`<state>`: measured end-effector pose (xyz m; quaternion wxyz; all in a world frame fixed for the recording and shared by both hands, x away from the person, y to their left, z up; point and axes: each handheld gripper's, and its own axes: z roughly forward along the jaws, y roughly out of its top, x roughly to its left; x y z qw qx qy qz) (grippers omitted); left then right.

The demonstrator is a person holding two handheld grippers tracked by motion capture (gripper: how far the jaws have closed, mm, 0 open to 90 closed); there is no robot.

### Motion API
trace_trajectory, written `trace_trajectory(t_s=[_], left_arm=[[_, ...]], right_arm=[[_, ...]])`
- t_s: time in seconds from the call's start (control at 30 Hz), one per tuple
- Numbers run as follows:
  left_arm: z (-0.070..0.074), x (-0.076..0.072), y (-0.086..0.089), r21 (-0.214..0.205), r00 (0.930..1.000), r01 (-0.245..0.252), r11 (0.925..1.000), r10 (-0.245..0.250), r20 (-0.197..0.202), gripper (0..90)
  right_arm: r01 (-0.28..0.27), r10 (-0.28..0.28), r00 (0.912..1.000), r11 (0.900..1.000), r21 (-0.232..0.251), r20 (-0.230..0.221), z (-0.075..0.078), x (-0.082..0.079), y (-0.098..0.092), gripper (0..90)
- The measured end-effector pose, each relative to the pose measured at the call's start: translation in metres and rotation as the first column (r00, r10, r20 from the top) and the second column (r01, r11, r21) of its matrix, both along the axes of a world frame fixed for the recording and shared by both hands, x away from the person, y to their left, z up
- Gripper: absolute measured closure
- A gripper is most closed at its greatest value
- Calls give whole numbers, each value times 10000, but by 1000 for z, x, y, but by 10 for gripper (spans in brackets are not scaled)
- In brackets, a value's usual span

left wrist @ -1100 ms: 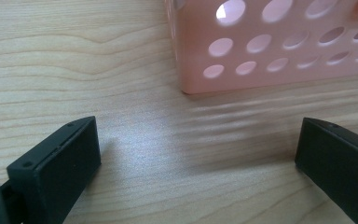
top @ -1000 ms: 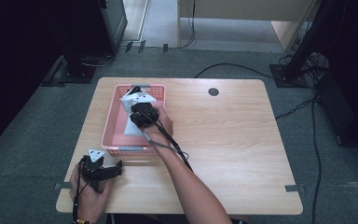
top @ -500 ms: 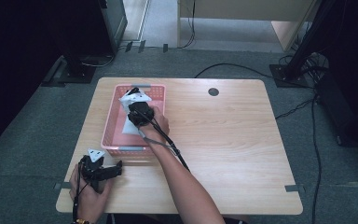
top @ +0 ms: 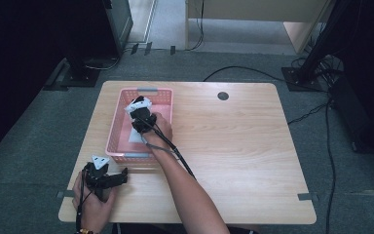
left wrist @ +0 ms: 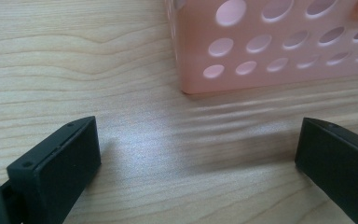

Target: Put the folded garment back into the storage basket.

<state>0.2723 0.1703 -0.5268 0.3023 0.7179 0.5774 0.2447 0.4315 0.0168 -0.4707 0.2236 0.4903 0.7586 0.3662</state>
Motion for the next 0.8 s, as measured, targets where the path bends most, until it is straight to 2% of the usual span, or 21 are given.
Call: trace_trajectory(t_s=[0.1,0.17,0.2,0.3,0.4,0.43,0.47,0.6,0.63,0.67,0.77,0.8], left_arm=[[0,0,0,5,10000,-1,10000,1,-5,0],[0,0,0,10,10000,0,10000,0,-7,0],[0,0,0,14,10000,2,10000,-2,-8,0],[0,0,0,21,10000,8,10000,-8,-13,0],[0,0,0,12,10000,6,10000,-6,-8,0],[0,0,0,22,10000,6,10000,-6,-14,0],[0,0,0,24,10000,8,10000,-8,-13,0],[0,0,0,11,10000,0,10000,0,-7,0],[0,0,0,13,10000,2,10000,-2,-10,0],[0,0,0,11,10000,1,10000,-1,-6,0],[0,0,0,8,10000,1,10000,-1,-4,0],[0,0,0,2,10000,16,10000,-16,0,0]], right_arm=[[-44,39,9998,9997,-254,-194,-6,1,5,686],[-103,90,9987,9996,-253,-507,-11,2,7,681],[-204,174,9973,9989,-426,-717,-15,2,10,675],[-227,193,9961,9990,-384,-862,-17,4,11,656],[-418,368,9936,9981,-448,-1064,-19,5,11,527],[-768,736,9915,9967,-261,-1069,-19,5,12,403],[-972,950,9905,9951,-166,-996,-18,5,12,352],[-1069,1091,9906,9938,308,-823,-14,6,9,199],[-1069,1091,9906,9938,308,-823,-14,6,9,199],[-865,888,9931,9957,341,-763,-11,5,7,134],[-867,895,9940,9951,469,-622,-7,4,5,86],[-886,921,9942,9942,616,-561,-2,3,3,39]])
